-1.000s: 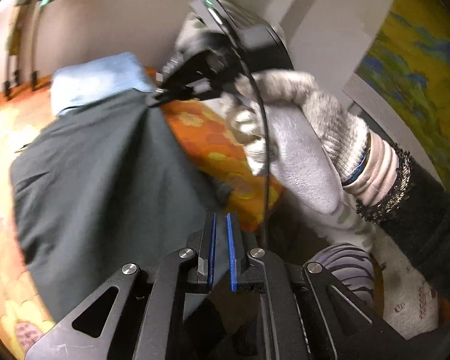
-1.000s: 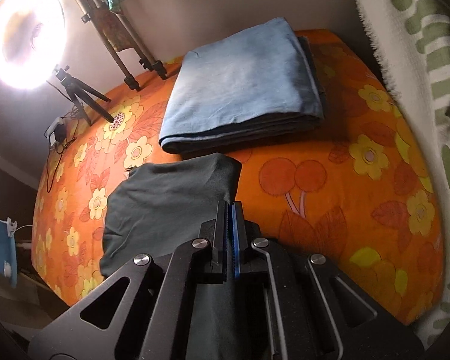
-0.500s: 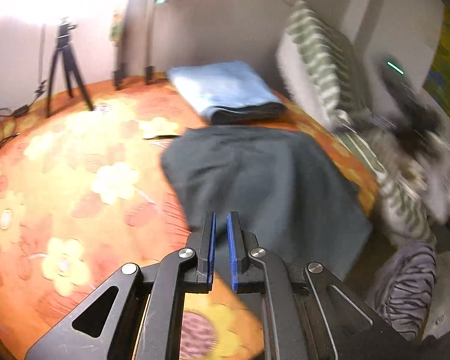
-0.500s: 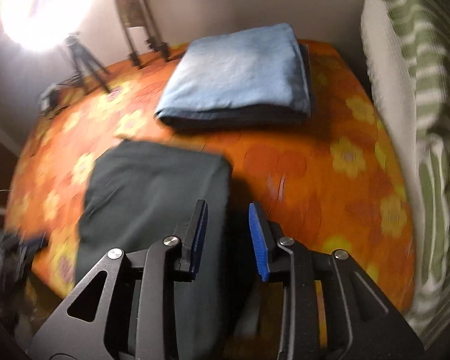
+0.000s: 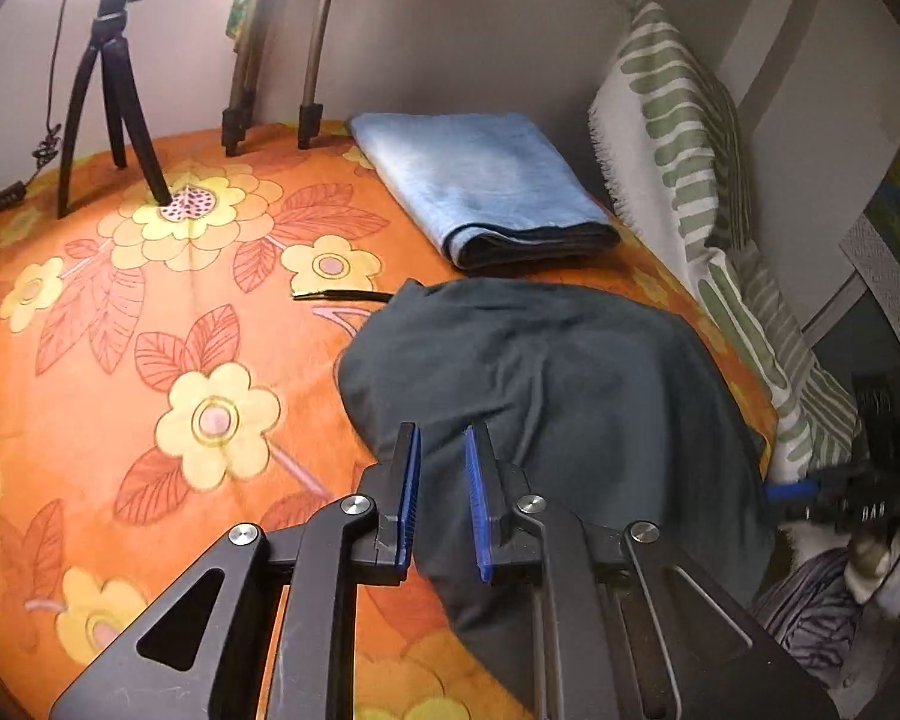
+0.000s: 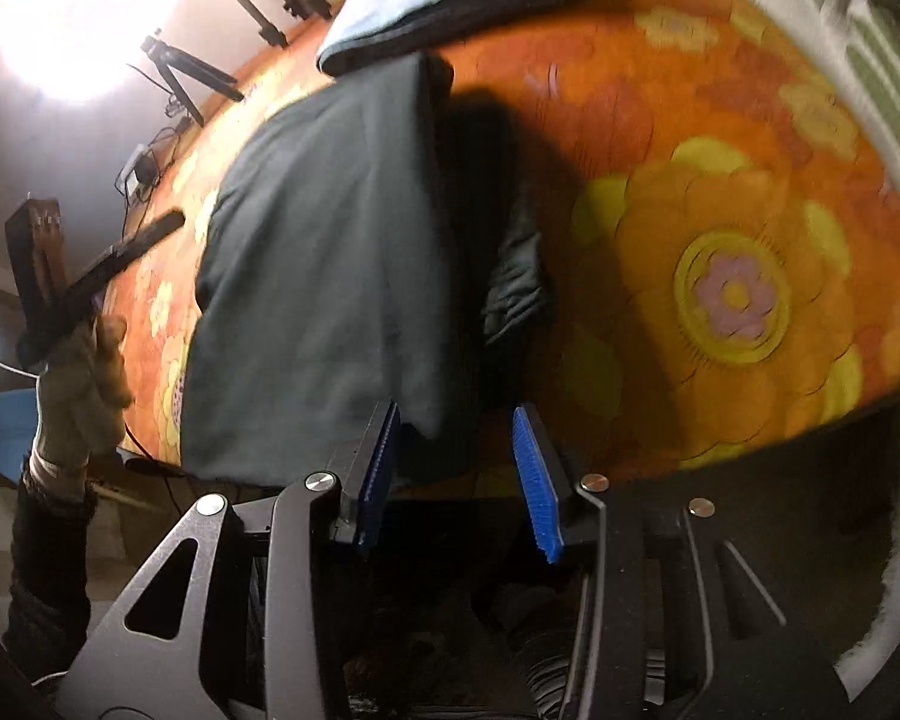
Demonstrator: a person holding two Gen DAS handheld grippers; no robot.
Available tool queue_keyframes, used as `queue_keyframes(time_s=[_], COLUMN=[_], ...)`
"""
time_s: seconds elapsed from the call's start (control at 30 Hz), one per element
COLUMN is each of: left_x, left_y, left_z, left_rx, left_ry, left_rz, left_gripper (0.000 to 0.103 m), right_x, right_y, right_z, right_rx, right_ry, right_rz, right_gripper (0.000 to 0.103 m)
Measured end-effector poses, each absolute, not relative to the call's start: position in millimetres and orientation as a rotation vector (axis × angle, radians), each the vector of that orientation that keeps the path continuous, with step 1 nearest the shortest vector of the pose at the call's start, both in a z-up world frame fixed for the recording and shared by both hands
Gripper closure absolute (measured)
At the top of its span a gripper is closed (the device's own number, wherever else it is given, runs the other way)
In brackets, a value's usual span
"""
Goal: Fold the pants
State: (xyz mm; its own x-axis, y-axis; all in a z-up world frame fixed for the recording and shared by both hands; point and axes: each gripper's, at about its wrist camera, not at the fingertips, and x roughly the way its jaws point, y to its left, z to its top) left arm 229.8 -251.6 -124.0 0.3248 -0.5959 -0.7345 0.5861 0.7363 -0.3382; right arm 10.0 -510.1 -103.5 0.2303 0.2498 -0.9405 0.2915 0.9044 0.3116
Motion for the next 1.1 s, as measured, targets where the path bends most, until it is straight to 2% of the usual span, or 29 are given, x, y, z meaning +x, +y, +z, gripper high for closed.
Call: queue_keyframes(time_s=[0.03, 0.07, 0.1, 0.17, 0.3, 0.4, 0.53, 0.6, 0.77, 0.8, 0.87, 1.03, 1.1], left_x=[233, 237, 242, 246, 239, 220, 189, 167, 131, 125, 115, 101, 101], left_y=[-252, -252, -253, -256, -253, -244, -230, -221, -210, -207, -203, -196, -196], left_z=[-126, -129, -133, -139, -136, -129, -122, -121, -127, -129, -132, -141, -147], left_rx=[-0.025, -0.037, -0.038, -0.023, -0.015, -0.014, -0.018, -0.045, -0.116, -0.15, -0.186, -0.245, -0.293], left_ry=[0.979, 0.991, 1.003, 1.013, 1.002, 0.992, 0.986, 0.99, 1.012, 1.019, 1.025, 1.041, 1.058], left_rz=[-0.775, -0.774, -0.77, -0.755, -0.76, -0.792, -0.827, -0.845, -0.856, -0.853, -0.839, -0.785, -0.776], left_gripper=[0.089, 0.089, 0.089, 0.089, 0.089, 0.089, 0.089, 0.084, 0.083, 0.082, 0.071, 0.063, 0.063], right_x=[10, 11, 12, 15, 21, 22, 26, 37, 86, 99, 122, 179, 200], right_y=[-509, -506, -503, -497, -495, -499, -496, -489, -440, -428, -404, -347, -332], right_z=[-105, -106, -105, -100, -86, -84, -68, -51, -31, -31, -33, -52, -67], right_rx=[0.478, 0.476, 0.46, 0.402, 0.21, 0.199, 0.149, 0.17, 0.147, 0.137, 0.132, 0.032, 0.03], right_ry=[1.354, 1.358, 1.359, 1.357, 1.336, 1.372, 1.37, 1.307, 1.217, 1.213, 1.21, 1.233, 1.274], right_rz=[-0.02, -0.006, -0.004, -0.013, -0.121, -0.078, -0.104, -0.061, 0.087, 0.116, 0.17, 0.204, 0.203], right_gripper=[0.064, 0.081, 0.089, 0.096, 0.099, 0.099, 0.09, 0.082, 0.077, 0.074, 0.06, 0.059, 0.059])
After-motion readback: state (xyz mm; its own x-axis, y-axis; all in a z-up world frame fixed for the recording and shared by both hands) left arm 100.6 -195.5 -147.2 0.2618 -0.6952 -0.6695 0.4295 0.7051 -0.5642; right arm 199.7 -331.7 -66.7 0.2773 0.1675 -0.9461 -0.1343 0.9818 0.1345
